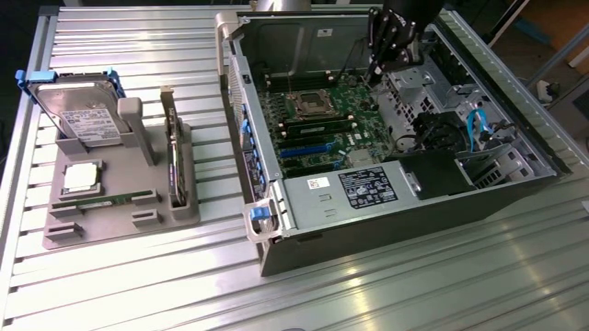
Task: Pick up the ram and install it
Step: 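Press down the ram until it locks into place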
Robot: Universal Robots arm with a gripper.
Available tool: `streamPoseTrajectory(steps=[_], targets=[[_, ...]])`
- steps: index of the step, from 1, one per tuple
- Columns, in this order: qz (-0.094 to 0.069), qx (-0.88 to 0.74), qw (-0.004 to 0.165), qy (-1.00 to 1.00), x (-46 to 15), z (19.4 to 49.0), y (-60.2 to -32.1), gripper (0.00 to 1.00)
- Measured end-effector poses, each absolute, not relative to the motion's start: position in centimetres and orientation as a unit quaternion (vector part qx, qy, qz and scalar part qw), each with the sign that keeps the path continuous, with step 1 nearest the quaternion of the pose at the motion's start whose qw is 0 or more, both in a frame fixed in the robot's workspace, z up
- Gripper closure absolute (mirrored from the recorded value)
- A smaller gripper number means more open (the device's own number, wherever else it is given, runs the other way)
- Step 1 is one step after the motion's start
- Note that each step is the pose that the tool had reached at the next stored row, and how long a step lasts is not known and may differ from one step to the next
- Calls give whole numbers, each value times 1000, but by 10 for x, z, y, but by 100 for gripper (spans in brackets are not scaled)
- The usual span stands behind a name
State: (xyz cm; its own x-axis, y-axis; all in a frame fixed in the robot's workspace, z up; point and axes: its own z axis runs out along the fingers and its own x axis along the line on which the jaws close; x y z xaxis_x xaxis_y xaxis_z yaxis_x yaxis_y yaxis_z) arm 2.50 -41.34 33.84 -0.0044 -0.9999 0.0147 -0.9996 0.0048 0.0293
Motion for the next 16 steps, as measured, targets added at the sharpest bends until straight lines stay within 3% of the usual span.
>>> streamPoseTrajectory(steps=[16], targets=[[-5,705,15,-709,25,304,-413,89]])
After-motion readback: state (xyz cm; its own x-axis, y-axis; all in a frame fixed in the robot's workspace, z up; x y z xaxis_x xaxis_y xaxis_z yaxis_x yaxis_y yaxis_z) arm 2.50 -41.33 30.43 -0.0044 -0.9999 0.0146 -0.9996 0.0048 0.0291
